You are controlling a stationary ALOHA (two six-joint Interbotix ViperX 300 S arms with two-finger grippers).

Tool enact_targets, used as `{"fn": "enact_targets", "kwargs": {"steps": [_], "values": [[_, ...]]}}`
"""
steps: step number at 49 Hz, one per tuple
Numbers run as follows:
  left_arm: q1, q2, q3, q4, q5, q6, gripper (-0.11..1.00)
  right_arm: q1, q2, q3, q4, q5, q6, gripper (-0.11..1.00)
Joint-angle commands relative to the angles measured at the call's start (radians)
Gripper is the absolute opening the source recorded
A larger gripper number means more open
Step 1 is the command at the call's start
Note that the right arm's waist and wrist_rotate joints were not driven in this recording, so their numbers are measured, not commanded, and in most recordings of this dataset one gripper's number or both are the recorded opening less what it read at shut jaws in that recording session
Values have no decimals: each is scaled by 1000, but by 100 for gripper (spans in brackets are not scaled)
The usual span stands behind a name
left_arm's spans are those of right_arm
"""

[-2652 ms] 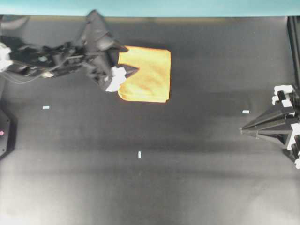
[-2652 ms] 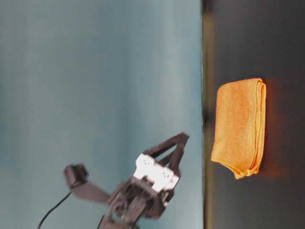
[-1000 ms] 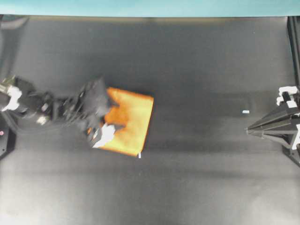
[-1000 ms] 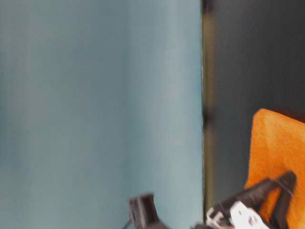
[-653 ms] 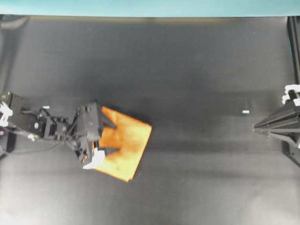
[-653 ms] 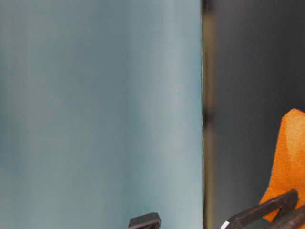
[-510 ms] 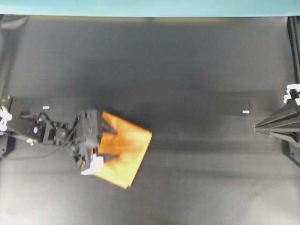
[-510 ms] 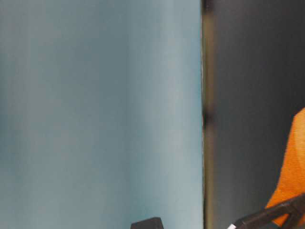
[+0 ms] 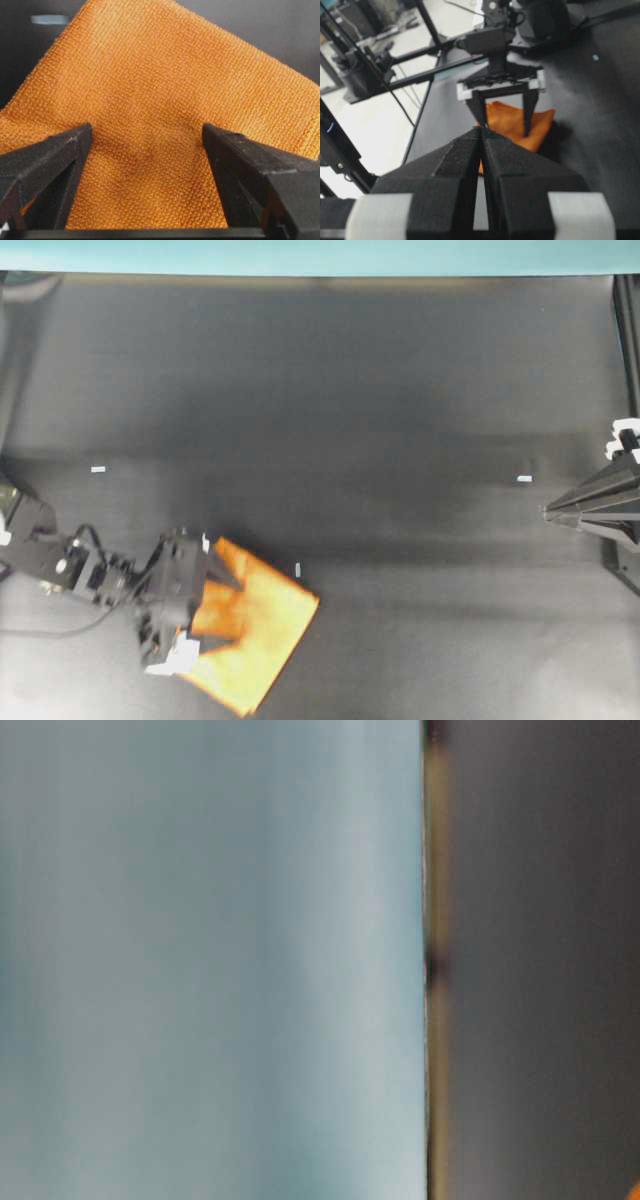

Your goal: Push an orange cloth with the left arm to wipe the desk.

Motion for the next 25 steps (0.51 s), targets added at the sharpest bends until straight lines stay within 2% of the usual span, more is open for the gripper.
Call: {"fn": "enact_targets", "kwargs": {"steps": [1, 12, 25], "values": [[-51, -2, -11, 3, -5, -8, 86, 0, 5, -20, 2, -8, 0, 0], [-118, 5, -17, 2, -5, -25, 86, 0, 3, -21, 2, -8, 2, 0], [-126, 8, -20, 2, -5, -25, 86, -2, 5, -21, 2, -6, 2, 0]]}}
